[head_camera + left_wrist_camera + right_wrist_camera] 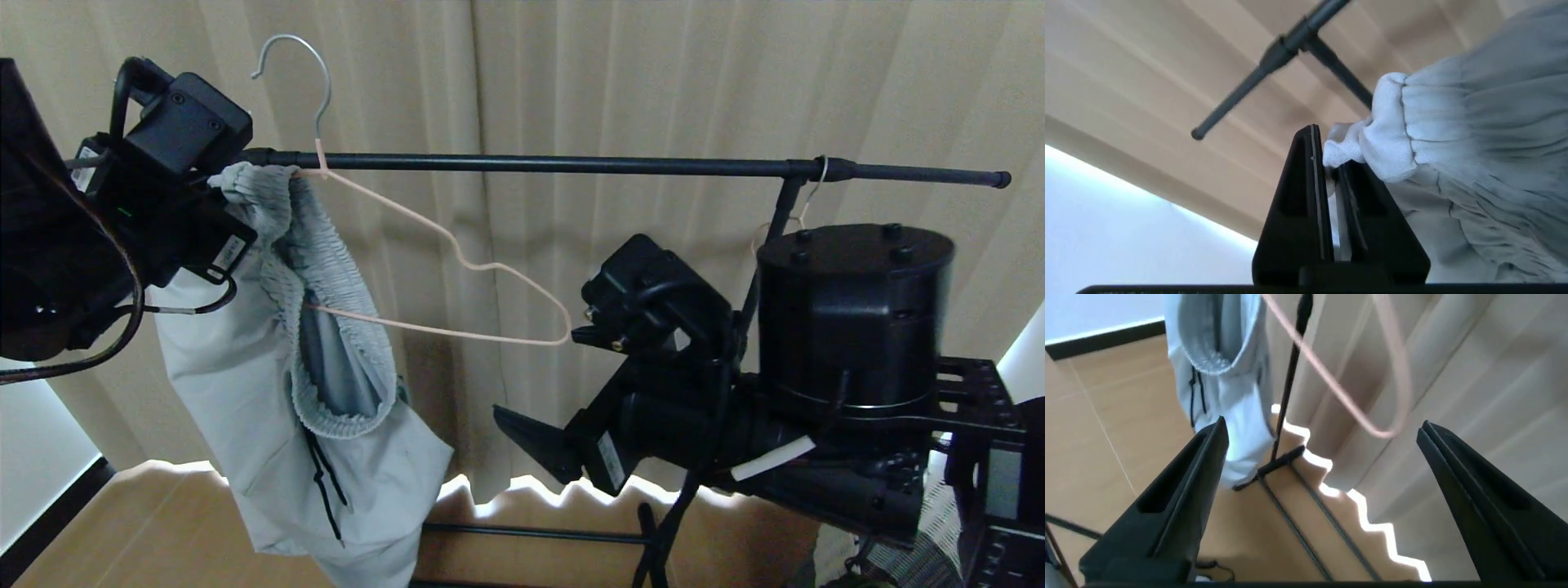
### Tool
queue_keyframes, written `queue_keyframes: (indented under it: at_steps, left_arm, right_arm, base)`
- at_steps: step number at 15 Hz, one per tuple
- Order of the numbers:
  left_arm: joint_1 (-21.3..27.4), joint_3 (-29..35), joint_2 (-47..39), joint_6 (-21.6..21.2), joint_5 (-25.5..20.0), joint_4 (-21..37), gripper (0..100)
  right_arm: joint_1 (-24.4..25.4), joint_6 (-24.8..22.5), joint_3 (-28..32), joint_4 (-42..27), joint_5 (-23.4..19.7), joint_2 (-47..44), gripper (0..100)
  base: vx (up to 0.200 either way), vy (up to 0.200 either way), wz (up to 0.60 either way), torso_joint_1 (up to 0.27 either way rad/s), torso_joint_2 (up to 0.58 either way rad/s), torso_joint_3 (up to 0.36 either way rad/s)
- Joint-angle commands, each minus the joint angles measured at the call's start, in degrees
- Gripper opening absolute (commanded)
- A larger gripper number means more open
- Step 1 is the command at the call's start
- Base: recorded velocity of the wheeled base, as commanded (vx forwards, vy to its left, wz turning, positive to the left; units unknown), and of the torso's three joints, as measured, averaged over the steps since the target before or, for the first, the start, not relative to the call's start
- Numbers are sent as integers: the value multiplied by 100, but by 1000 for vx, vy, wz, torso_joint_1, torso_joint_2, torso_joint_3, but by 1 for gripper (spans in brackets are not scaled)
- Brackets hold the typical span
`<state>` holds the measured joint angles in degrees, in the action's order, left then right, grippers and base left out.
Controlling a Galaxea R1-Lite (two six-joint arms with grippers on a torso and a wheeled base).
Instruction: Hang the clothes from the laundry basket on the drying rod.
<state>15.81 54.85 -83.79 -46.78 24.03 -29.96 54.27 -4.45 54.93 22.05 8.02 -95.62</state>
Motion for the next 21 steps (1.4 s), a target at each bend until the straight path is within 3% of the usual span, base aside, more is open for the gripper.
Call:
queue_keyframes:
  at_steps: [1,2,5,9,17,18,21]
  left_arm:
    - [71,211,-129,-7,93,-1,0]
    - [212,395,-235,-7,234,-1,0]
    - [476,492,-340,2,260,-1,0]
    - [774,756,-419,2,419,-1,0]
    - [1143,791,-358,-7,665,-9,0]
    - [1143,808,-358,-7,665,-9,0]
    - [1143,808,-323,-7,665,-9,0]
  right_arm:
    - [180,111,88,10,42,-387,100]
    - [347,313,316,10,323,-659,100]
    - [409,594,1055,27,604,-1319,100]
    - [409,709,1767,396,1131,-2110,100]
    - [374,761,1969,405,1211,-2303,100]
    - [374,761,1969,405,1325,-2303,0]
    - [338,788,1951,405,1395,-2303,0]
  base:
    - [0,0,0,0,0,0]
    - [0,0,0,0,0,0]
    - [0,0,0,0,0,0]
    - [0,0,0,0,0,0]
    - [0,0,0,0,0,0]
    - [0,0,0,0,0,0]
    - [0,0,0,0,0,0]
